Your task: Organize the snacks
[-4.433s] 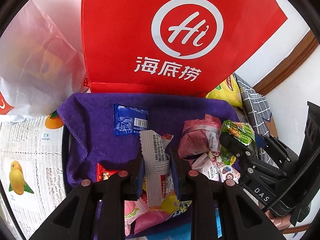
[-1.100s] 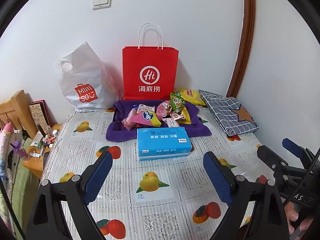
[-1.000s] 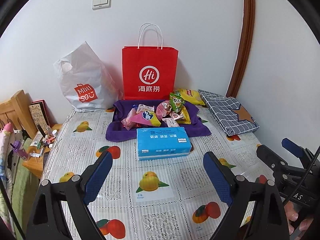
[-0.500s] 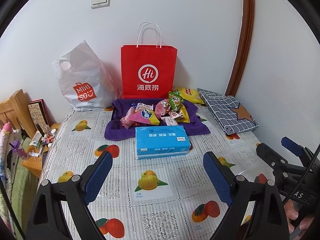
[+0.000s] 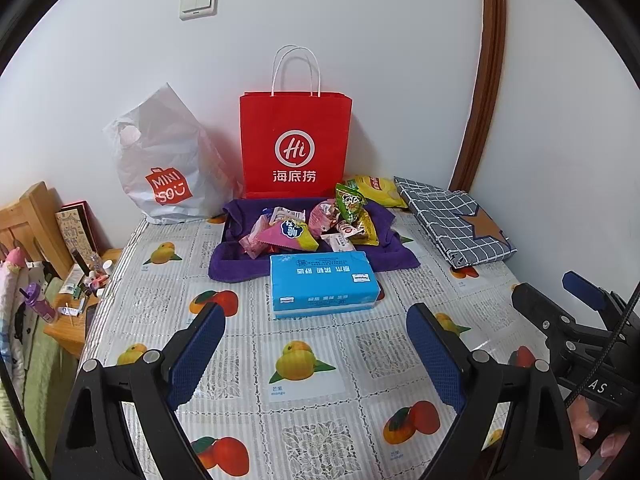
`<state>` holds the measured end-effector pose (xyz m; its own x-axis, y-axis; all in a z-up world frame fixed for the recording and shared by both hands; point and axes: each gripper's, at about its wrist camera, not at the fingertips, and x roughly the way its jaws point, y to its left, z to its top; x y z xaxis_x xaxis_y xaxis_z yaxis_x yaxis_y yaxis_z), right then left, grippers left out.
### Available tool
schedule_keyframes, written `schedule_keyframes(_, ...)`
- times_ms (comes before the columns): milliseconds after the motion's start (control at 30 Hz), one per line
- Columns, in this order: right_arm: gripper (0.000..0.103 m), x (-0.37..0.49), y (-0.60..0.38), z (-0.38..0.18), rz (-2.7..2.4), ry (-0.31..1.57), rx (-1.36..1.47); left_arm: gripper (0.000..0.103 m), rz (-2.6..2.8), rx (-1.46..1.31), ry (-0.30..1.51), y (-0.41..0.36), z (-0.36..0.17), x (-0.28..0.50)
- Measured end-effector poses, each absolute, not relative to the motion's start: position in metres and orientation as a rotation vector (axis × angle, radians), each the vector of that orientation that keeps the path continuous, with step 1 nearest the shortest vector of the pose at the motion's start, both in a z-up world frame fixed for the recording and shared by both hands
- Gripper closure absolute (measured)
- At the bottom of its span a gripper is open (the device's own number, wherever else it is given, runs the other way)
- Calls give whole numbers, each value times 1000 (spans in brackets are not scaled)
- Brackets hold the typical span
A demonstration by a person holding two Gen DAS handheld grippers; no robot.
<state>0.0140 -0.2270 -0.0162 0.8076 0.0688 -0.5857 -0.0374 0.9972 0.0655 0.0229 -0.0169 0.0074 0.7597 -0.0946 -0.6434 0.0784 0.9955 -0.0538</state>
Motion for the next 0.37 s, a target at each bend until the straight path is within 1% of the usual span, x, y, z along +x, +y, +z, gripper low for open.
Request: schedule_keyframes(367, 0, 15, -228, -16, 55, 627, 51, 11, -93, -21, 700, -16, 8, 23)
